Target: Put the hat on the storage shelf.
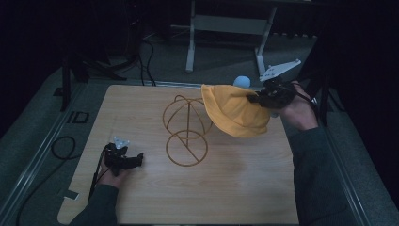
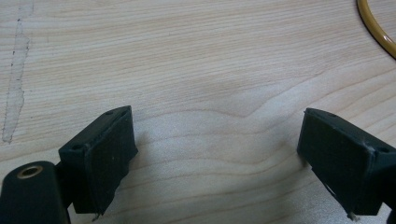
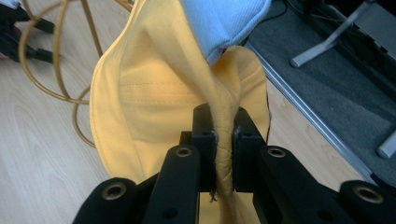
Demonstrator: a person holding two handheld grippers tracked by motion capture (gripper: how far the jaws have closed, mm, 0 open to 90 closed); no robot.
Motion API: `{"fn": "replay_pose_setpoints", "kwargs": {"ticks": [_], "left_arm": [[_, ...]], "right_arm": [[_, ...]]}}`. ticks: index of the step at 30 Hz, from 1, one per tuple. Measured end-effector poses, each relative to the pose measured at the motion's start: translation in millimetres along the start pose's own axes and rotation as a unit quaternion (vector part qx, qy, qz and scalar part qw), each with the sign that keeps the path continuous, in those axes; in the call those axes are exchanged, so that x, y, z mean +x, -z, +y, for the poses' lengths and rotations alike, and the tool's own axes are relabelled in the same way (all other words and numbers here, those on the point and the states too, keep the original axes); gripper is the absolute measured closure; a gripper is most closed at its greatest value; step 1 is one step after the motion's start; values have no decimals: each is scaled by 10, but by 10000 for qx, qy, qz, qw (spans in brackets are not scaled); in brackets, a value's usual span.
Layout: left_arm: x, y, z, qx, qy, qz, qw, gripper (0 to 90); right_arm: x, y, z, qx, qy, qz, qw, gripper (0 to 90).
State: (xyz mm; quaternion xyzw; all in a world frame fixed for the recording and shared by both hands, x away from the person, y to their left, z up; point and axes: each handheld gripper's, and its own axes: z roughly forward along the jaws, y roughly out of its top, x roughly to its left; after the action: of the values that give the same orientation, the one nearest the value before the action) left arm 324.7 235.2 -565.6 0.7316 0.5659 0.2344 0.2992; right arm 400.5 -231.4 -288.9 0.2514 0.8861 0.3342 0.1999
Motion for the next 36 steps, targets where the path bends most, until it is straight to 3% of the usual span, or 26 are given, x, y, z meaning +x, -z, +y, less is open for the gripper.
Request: {"fn": "replay_pose_setpoints", "kwargs": {"ticks": [15, 20, 25, 36], "left_arm": [[-2, -3, 1, -10, 9, -5, 10000, 115], [-2, -4, 1, -14, 9, -4, 10000, 115], [-2, -3, 1, -12, 7, -5, 10000, 115], [-3, -5, 0, -23, 17, -1, 10000, 115]], "right_arm": [[128, 45, 247, -394, 173, 381, 9983, 835], [172, 13, 321, -401, 237, 450, 9979, 835], [275, -80, 456, -381, 370, 581, 9969, 834], [450, -363, 753, -174, 601, 622, 9961, 833]]}}
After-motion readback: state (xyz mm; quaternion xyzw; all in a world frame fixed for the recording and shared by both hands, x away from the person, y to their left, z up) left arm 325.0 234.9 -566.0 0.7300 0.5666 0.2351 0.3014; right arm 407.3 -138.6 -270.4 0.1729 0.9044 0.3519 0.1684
